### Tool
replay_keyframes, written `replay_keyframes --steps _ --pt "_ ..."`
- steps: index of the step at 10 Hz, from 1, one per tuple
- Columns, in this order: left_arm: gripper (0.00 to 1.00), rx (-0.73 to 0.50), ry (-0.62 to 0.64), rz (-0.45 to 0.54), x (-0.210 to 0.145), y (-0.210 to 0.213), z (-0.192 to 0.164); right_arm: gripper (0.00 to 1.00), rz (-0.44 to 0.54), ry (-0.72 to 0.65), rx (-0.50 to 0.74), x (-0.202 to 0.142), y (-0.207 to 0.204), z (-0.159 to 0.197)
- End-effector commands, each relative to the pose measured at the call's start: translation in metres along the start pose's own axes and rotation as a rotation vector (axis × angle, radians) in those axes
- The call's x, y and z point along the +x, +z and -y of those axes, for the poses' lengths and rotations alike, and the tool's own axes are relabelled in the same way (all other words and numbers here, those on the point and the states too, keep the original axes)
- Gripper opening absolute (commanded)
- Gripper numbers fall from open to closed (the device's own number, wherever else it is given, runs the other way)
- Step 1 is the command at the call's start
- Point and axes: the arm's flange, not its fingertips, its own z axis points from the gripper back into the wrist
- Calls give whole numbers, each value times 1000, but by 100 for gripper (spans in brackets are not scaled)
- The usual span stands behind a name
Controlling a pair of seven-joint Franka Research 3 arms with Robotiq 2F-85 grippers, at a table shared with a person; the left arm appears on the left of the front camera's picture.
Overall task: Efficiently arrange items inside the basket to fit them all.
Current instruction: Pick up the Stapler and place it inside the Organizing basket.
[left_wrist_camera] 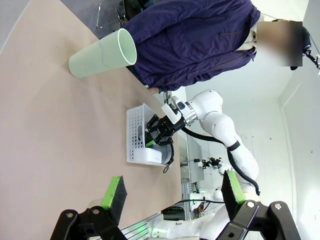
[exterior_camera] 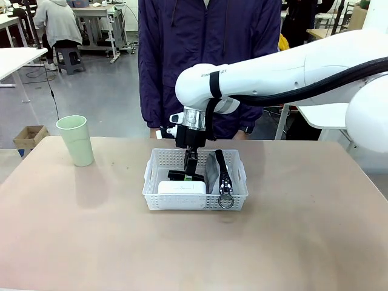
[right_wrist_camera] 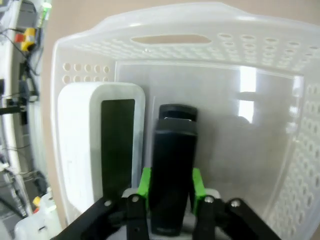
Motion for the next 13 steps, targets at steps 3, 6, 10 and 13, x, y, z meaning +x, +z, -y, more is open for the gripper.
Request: replay_keyframes --steps 3,6,10,13 --pt "100 -19 -16 6 1 0 2 100 -52 -42 -27 3 8 1" --pt "100 -19 -16 6 1 0 2 100 -32 -38 -58 0 12 -7" --pt "100 -19 -16 6 1 0 2 100 45 -5 -162 -35 82 -101" --pt "100 -19 -16 6 1 0 2 100 300 8 -109 -128 140 -166"
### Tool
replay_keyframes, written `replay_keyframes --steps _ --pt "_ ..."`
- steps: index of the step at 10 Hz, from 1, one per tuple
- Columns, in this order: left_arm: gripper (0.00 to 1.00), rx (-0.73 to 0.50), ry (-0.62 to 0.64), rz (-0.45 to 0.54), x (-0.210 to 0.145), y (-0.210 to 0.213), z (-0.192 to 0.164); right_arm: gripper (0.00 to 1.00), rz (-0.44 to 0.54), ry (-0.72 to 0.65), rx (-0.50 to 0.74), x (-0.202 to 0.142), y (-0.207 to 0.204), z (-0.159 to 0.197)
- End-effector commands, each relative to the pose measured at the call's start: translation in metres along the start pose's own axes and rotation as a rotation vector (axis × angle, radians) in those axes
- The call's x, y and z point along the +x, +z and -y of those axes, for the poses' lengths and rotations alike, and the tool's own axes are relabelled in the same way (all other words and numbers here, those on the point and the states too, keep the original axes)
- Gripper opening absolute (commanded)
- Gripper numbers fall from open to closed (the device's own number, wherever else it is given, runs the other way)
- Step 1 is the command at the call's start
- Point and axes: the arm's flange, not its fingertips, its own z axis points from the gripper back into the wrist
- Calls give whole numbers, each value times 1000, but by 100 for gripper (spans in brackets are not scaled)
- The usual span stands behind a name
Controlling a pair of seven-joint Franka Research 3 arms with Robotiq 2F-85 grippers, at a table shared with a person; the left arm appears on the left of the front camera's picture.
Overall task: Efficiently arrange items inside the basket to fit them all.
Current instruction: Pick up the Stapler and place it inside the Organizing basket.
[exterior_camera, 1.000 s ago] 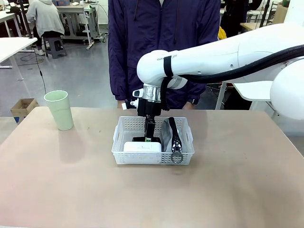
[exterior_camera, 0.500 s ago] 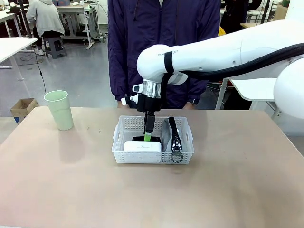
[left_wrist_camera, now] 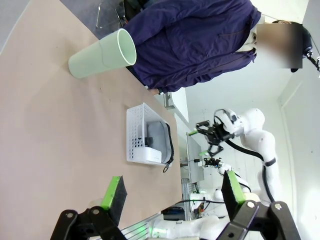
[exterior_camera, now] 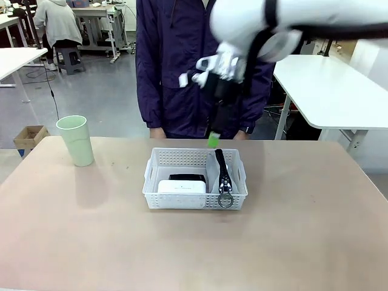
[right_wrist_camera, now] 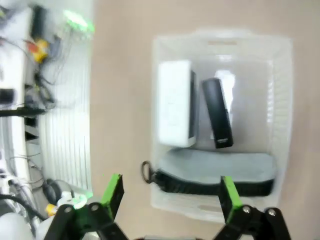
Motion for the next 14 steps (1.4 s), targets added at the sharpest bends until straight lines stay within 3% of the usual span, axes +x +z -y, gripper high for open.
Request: replay_keyframes --steps 1,2,4,6,8,10,11,12,13,14 --pt "100 -19 -15 6 1 0 1 100 237 -16 34 -95 20 -35" --pt "100 -19 -15 6 1 0 1 100 367 5 83 -138 31 -47" --pt "100 -19 -15 6 1 0 1 100 653 -117 157 -244 39 -70" --pt "100 -19 -15 6 1 0 1 100 909 -449 247 -334 26 -88" --pt "100 -19 -15 6 1 0 1 100 1068 -771 480 -393 -8 -96" --pt "100 -19 -15 6 1 0 1 100 1133 -976 652 -418 -34 -99" --pt "100 -19 -15 6 1 0 1 100 1164 -1016 725 -421 -44 -94" --pt "100 -19 -15 6 1 0 1 100 1086 -1080 612 -407 -44 -82" --pt "100 -19 -15 6 1 0 1 100 1030 -919 642 -434 -53 -100" --pt "100 -19 -15 6 1 0 1 100 1030 -919 642 -434 -53 -100"
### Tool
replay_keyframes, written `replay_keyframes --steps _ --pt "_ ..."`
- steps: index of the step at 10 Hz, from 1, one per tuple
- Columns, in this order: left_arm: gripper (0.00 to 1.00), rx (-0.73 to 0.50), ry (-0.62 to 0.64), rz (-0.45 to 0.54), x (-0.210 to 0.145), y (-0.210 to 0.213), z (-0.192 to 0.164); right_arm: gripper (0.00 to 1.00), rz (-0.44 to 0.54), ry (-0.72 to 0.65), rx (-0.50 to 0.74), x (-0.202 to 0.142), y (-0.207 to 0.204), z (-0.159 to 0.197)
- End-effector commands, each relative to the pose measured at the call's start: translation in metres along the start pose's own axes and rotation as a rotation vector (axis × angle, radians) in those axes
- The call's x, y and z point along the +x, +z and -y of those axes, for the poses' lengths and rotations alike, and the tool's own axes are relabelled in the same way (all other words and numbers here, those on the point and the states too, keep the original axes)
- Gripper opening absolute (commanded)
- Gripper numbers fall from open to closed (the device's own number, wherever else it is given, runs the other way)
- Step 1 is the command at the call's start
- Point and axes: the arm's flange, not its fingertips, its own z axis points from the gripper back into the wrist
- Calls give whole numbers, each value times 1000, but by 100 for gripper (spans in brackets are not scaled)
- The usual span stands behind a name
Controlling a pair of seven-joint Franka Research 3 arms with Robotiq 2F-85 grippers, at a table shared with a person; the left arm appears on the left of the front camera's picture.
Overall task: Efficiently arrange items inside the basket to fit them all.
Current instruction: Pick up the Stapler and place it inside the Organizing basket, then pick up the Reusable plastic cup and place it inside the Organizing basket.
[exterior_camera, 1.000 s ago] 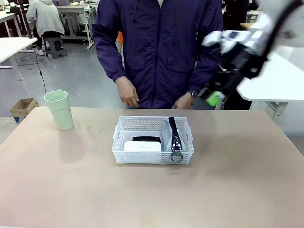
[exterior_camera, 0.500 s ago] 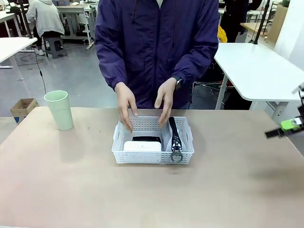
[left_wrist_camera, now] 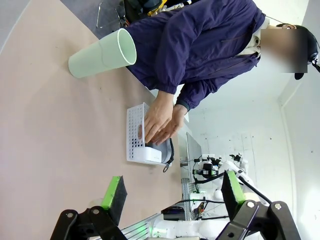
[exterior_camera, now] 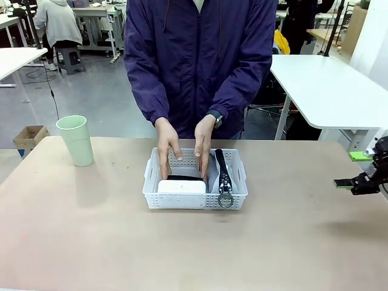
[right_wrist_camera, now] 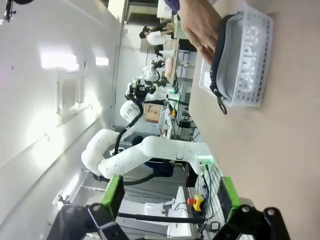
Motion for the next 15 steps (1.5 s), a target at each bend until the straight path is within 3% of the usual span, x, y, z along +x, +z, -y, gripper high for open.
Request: replay_keyframes --steps 1,11,13,14,15 --pt "100 -20 -16 7 1 1 1 100 -41 62 -2 -7 5 -6" --pt "100 0 0 0 0 0 0 100 -41 62 -2 -7 5 -6" --pt "100 11 -285 -60 -17 -15 27 100 -41 62 -2 -7 5 -6" --pt "100 36 -476 41 -18 -40 42 100 -41 62 -2 -7 5 -6" --pt "100 -11 -593 12 -20 -65 53 100 -41 62 -2 -7 5 -6"
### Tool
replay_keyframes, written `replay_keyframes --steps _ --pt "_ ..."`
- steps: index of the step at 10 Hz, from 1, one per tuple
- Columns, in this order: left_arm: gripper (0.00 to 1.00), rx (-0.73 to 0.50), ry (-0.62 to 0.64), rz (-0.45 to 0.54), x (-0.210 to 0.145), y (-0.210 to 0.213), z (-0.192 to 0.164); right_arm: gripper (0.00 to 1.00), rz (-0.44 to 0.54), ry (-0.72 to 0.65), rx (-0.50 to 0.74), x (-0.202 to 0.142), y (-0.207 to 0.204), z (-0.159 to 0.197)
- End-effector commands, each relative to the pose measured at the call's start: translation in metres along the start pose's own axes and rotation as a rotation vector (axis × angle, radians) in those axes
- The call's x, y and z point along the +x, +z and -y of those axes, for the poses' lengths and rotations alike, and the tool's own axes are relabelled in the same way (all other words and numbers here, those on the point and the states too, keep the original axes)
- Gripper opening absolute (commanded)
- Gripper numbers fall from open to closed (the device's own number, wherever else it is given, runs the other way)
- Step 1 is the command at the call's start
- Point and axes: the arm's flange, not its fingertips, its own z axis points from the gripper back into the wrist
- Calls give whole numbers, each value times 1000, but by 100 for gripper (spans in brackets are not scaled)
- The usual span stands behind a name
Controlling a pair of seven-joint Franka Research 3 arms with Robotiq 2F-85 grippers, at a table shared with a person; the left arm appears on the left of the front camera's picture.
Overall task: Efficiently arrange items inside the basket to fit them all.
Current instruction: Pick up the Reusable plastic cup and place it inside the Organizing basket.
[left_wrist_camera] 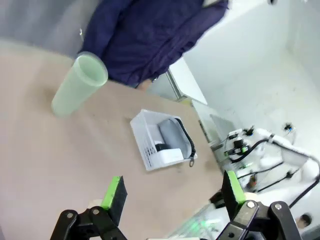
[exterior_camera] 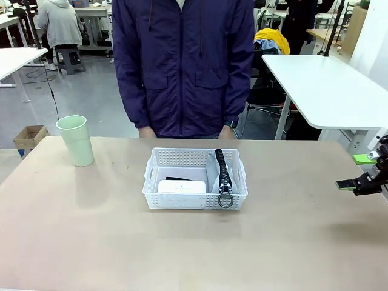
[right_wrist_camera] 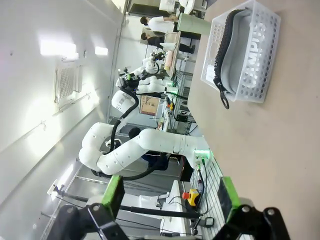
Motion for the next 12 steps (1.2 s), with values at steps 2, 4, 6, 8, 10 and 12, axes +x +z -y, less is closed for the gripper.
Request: replay_keyframes --steps 2,4,6,8,10,12 --pt "100 -17 -412 125 -18 -81 22 100 -14 19 4 -3 4 -3" --pt "100 -53 -583 40 -27 -109 10 100 -14 19 4 -3 4 -3" --pt "100 -18 -694 -62 -42 -127 -10 100 -14 19 4 -3 4 -3" --pt "100 45 -817 -149 -58 -142 -28 100 -14 19 4 -3 4 -3" --pt "100 31 -828 -141 -70 -150 -49 100 -14 19 4 -3 4 -3" --pt "100 -58 -673 -78 -78 -152 -34 100 -14 19 4 -3 4 -3"
